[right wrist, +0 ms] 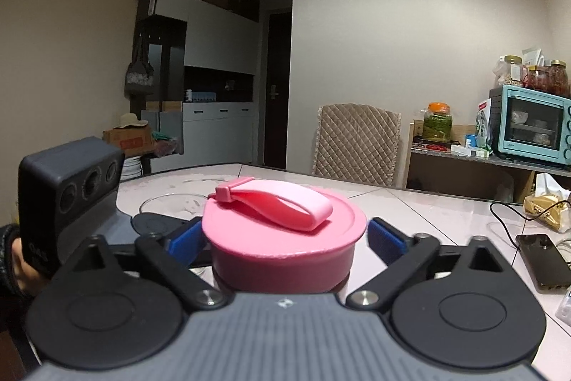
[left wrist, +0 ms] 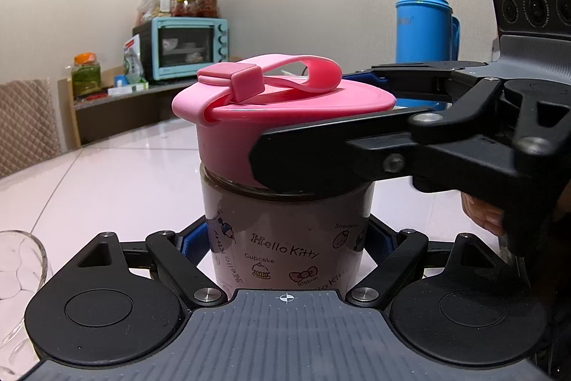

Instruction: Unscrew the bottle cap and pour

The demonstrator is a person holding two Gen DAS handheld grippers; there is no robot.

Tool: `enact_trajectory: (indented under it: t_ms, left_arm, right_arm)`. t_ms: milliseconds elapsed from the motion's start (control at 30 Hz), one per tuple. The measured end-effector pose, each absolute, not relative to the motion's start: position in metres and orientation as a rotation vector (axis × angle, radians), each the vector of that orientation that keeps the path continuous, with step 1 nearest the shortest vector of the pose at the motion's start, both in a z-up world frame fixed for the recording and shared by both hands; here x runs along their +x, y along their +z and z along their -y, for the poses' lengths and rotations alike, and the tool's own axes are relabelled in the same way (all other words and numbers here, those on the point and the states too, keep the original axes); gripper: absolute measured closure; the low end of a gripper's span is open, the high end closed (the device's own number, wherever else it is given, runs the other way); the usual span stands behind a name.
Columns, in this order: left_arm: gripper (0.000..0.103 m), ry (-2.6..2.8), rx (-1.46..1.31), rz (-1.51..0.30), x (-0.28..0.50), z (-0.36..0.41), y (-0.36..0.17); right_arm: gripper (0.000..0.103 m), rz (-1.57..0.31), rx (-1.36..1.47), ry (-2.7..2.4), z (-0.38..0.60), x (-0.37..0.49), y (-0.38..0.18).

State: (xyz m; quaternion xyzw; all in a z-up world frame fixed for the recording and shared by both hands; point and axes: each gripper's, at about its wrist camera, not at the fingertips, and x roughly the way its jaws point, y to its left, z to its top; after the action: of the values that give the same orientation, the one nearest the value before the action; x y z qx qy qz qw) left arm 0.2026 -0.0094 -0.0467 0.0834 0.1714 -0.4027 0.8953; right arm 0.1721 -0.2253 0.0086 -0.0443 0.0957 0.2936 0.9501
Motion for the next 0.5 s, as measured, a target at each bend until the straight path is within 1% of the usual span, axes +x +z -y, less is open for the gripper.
enact_trajectory:
  t_ms: [100, 133, 233, 500]
  left_arm:
    - [0.013, -0.835, 0.172, -0.356, 0.2026, 0.0094, -0.0464]
    - [0.013, -0.835, 0.172, -0.356, 0.2027, 0.0096, -0.0463]
    - [0.013, -0.836, 0.172, -0.357, 0.2026, 0.0097, -0.0462]
    - [0.013, -0.836, 0.172, -0.356, 0.2034, 0.0107, -0.0455]
  right_arm:
    - [0.011, -0.194, -0.095, 0.6, 0.2226, 0.1712, 0.0082]
    - [0.014, -0.192, -0.098, 0.601, 0.2222, 0.1705, 0.0081]
    - [0.017, -0.196, -0.085, 0.602, 0.2232, 0.1708, 0.0083]
    - [0.018, -0.2, -0.081, 0.635, 0.2274, 0.1712, 0.008]
